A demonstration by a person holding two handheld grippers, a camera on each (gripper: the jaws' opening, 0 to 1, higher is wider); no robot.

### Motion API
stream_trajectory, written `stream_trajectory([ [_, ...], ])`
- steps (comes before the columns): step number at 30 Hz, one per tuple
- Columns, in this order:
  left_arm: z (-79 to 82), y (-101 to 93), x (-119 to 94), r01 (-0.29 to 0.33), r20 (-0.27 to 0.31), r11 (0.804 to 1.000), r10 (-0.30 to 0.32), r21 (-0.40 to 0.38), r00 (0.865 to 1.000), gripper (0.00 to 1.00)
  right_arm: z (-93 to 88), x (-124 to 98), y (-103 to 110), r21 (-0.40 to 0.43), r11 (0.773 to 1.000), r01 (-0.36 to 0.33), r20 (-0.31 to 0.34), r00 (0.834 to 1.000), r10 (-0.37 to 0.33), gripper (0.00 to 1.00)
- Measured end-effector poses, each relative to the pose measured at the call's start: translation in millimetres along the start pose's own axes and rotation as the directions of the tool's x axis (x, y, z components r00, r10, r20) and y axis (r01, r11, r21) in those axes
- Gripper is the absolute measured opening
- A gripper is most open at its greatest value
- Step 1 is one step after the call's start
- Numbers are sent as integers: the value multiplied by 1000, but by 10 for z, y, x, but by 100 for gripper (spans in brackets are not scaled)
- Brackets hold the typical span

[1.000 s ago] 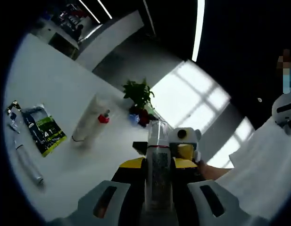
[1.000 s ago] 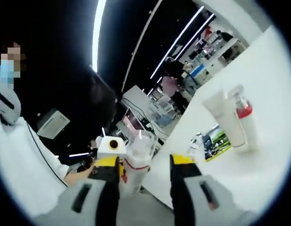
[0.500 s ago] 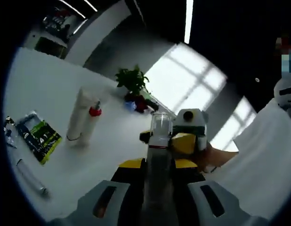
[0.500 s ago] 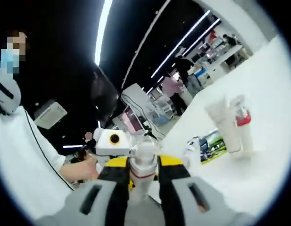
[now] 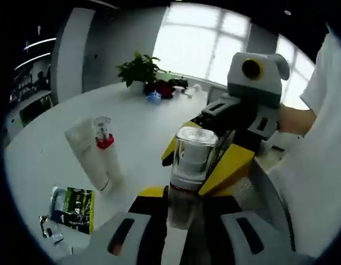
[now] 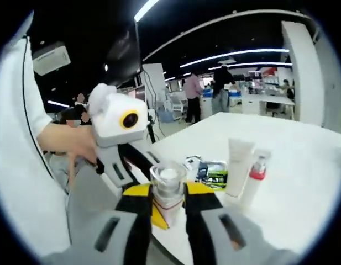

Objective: Arrange the skincare products in the storage area until every visible bottle or jar stands upright without overlapping.

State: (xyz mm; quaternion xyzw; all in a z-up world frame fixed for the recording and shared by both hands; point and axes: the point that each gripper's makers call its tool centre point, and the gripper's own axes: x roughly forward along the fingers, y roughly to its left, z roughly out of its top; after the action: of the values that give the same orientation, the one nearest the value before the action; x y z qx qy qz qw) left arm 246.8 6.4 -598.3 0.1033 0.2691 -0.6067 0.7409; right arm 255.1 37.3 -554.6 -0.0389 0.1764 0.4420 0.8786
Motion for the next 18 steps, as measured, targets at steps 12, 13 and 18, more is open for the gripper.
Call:
stream_trajectory([
  [12, 137, 107, 138, -54, 34, 995, 52, 86, 998, 20, -14, -100, -253, -8, 993, 117, -14, 993, -117, 21],
  [13, 151, 127, 151, -53, 40, 995, 50, 81, 998, 20, -13, -99, -265, -10, 992, 123, -15, 992, -123, 21],
  [18, 142, 178, 247, -57, 35, 994, 54, 92, 998, 20, -59, -56, -329, -59, 985, 162, -48, 985, -165, 21],
])
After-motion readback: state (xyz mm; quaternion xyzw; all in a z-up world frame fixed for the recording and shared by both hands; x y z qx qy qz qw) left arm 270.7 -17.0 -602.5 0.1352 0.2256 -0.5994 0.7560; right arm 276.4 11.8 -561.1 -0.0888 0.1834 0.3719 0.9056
